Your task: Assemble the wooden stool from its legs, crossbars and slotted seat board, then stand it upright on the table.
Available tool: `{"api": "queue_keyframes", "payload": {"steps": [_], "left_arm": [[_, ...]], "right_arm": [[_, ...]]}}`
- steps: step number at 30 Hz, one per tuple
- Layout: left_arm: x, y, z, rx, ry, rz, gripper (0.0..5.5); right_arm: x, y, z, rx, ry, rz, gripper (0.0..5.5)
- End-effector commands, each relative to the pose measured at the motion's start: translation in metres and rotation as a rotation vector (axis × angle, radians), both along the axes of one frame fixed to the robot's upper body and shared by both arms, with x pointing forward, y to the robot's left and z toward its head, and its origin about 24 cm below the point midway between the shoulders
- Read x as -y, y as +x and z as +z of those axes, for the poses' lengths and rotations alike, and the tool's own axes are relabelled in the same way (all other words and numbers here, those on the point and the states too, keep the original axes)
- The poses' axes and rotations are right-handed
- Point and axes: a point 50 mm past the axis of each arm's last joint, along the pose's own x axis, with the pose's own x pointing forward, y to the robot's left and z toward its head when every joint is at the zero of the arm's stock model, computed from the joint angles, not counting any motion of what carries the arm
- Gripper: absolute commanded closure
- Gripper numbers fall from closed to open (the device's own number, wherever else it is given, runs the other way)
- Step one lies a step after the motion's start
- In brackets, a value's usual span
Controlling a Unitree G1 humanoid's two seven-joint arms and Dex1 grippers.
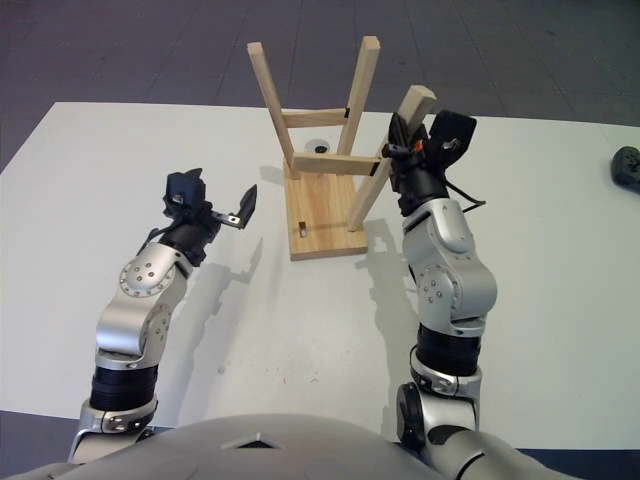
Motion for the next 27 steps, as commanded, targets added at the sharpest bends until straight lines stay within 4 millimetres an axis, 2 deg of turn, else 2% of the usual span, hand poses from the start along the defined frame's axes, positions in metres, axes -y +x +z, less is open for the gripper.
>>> {"api": "queue_keyframes", "payload": {"steps": [1,7,11,18,22,27], "left_arm": [[-0.001,-0.001,-0.002,-0.004,0.017,0.002,0.1],[-0.004,-0.001,-0.002,-0.004,0.02,0.013,0.1],[-0.001,-0.002,-0.003,-0.003,0.022,0.006,0.1],[0.001,-0.002,-0.003,0.0,0.024,-0.001,0.1],[-0.002,-0.001,-0.003,0.002,0.022,0.013,0.1],[0.0,-0.001,-0.004,-0.003,0.021,0.012,0.1]], "right_arm": [[0.007,-0.02,-0.023,-0.096,-0.076,0.004,4.48],[0.014,-0.045,-0.032,-0.185,-0.146,0.005,4.48],[0.011,-0.048,-0.04,-0.32,-0.147,0.037,4.48],[0.003,-0.034,-0.057,-0.533,-0.068,0.096,4.48],[0.005,-0.048,-0.073,-0.625,-0.166,0.136,4.48],[0.001,-0.058,-0.078,-0.642,-0.178,0.154,4.48]]}}
